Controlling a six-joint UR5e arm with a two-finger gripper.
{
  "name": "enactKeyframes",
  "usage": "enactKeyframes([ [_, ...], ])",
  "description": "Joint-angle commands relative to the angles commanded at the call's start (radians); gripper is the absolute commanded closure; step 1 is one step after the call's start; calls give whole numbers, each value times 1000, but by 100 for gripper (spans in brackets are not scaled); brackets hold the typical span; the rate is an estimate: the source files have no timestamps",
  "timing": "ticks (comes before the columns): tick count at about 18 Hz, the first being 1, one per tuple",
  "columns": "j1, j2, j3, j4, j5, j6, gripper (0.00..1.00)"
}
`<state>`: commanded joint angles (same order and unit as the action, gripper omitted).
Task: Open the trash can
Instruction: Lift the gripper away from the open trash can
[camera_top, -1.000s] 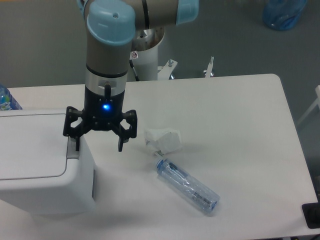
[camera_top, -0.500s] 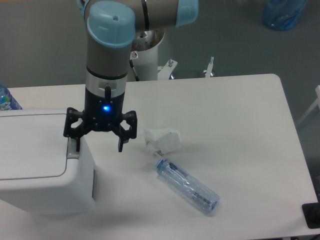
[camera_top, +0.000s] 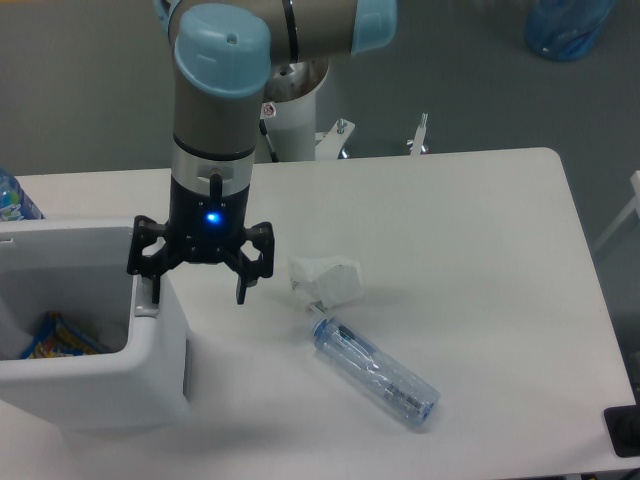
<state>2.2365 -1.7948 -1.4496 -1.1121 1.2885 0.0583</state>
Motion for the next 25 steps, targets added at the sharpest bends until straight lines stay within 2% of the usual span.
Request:
enactKeyframes([
  [5, 0, 2, 2, 9, 3, 3, 0],
  [10, 3, 0, 44, 31, 8, 12, 0],
  [15, 58, 9, 75, 67, 147, 47, 0],
  [20, 139, 21, 98, 71, 236, 198, 0],
  [25, 199, 23, 95, 60, 371, 496, 0],
])
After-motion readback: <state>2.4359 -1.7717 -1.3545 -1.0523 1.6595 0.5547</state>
